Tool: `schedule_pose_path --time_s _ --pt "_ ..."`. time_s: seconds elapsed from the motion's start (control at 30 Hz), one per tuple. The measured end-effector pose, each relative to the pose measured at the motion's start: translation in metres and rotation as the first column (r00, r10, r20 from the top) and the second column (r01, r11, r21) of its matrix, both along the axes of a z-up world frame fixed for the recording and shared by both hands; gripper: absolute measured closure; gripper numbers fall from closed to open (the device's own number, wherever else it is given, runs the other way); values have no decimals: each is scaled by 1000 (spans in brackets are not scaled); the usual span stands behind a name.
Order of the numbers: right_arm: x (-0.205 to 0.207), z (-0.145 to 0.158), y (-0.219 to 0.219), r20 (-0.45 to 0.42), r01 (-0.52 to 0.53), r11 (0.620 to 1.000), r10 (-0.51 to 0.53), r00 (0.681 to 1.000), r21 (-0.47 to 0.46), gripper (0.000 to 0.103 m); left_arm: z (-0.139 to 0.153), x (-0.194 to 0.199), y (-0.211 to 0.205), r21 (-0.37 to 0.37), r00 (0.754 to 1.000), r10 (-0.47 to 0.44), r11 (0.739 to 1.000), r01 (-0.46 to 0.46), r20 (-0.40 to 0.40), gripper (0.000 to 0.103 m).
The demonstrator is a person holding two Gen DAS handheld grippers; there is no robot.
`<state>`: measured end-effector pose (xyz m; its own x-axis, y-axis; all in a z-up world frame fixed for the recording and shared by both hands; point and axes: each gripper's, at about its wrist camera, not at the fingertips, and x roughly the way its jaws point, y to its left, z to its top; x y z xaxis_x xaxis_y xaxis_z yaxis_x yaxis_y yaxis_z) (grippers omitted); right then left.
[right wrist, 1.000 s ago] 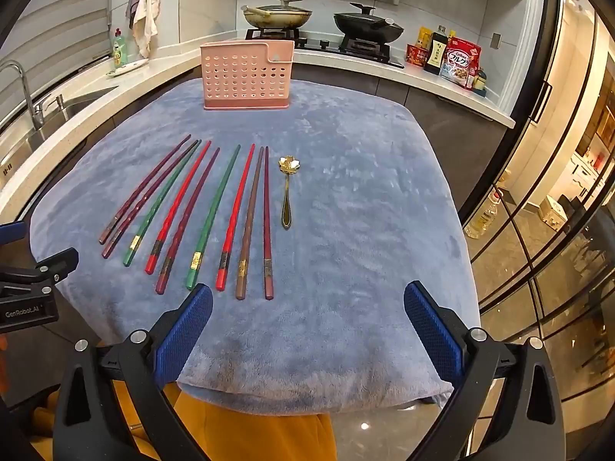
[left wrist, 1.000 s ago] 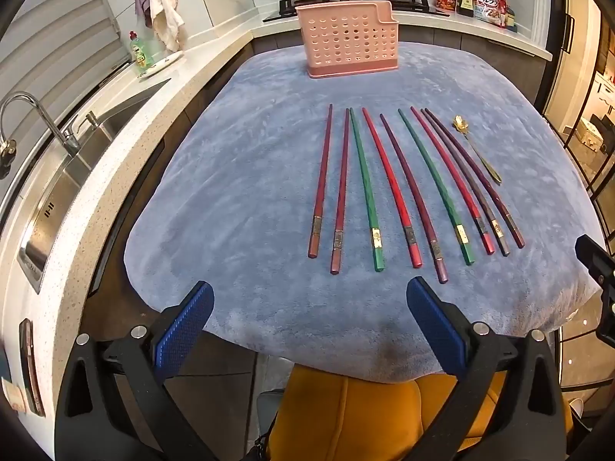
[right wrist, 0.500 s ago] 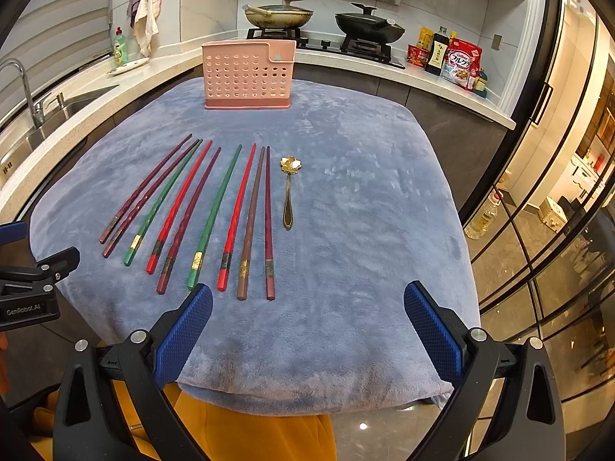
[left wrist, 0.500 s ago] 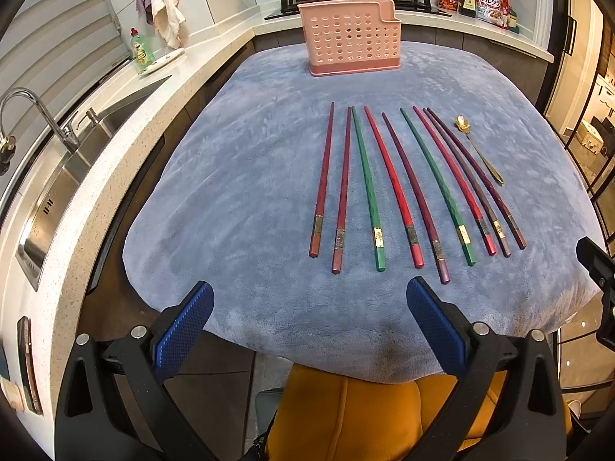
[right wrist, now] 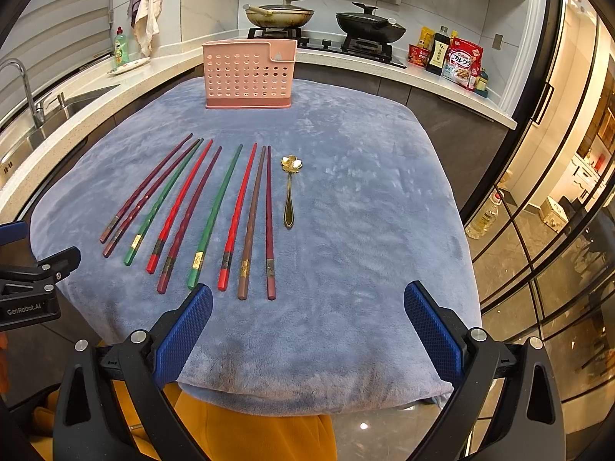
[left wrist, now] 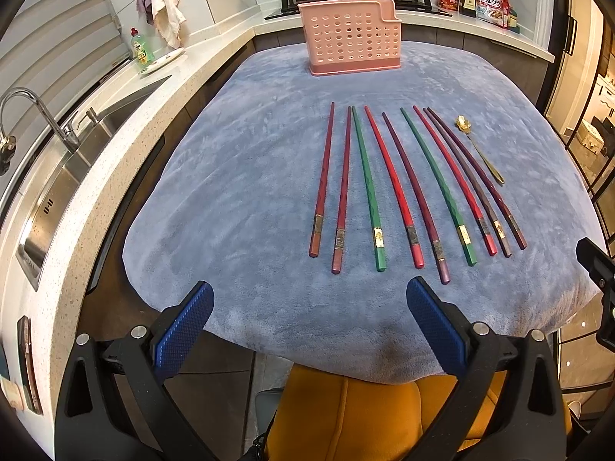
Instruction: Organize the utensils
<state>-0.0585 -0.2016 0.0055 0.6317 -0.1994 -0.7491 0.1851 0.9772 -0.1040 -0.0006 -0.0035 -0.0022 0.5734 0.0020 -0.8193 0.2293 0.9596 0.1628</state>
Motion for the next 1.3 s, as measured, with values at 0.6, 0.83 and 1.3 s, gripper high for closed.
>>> schedule_pose_path --time_s 0.6,0.83,1.3 --pt "2 0 3 -2 1 1000 -1 1000 -1 7 0 0 -2 3 1000 -3 1000 3 3 7" --pt "2 1 3 -2 -1 1000 1 1000 -1 7 0 0 -2 3 1000 -2 1000 2 3 7" --pt "1 0 1 -3 0 1000 0 1000 -1 7 0 0 -2 3 1000 -2 1000 2 3 8"
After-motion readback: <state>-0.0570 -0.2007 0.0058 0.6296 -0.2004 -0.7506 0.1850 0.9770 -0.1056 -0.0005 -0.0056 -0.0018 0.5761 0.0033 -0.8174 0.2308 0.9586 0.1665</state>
